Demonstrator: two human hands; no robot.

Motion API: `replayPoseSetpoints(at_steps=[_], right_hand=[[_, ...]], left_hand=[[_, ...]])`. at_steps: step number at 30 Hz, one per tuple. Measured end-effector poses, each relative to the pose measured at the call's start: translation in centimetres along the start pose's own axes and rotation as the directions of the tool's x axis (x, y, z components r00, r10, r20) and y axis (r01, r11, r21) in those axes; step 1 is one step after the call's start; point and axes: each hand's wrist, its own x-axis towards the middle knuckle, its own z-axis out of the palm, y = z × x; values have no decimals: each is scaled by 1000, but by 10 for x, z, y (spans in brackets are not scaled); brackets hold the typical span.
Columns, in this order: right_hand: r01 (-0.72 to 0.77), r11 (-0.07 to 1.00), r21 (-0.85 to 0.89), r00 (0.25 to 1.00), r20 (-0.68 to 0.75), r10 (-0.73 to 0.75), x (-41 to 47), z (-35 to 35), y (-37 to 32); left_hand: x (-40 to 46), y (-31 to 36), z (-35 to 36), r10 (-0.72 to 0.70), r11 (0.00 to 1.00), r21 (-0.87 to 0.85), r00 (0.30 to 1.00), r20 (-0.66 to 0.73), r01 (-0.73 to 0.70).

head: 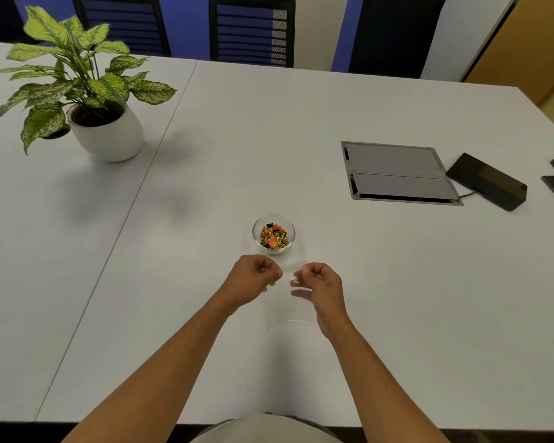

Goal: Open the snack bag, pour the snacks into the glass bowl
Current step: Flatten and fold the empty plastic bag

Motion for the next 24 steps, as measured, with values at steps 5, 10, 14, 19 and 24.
replayPoseSetpoints(at_steps=[5,10,14,19,24], right_hand=[[-25,999,20,1000,14,24,1,-1,-1],[-31,999,42,995,97,27,2,-9,-7],[-15,1000,-22,990,141,18,1,-9,-9],[16,1000,-20,994,107,-13,0,-6,-10],[-20,999,41,1000,5,19,0,-6,-11]], left_hand=[[2,-1,1,0,1000,10,999,45,0],[3,-2,-1,-16,998,-60,999,44,19],[3,-1,1,1,992,-124,998,70,8],[1,-3,3,20,967,-255,998,51,-6],[-2,-11,5,-40,904,-427,999,-34,22]])
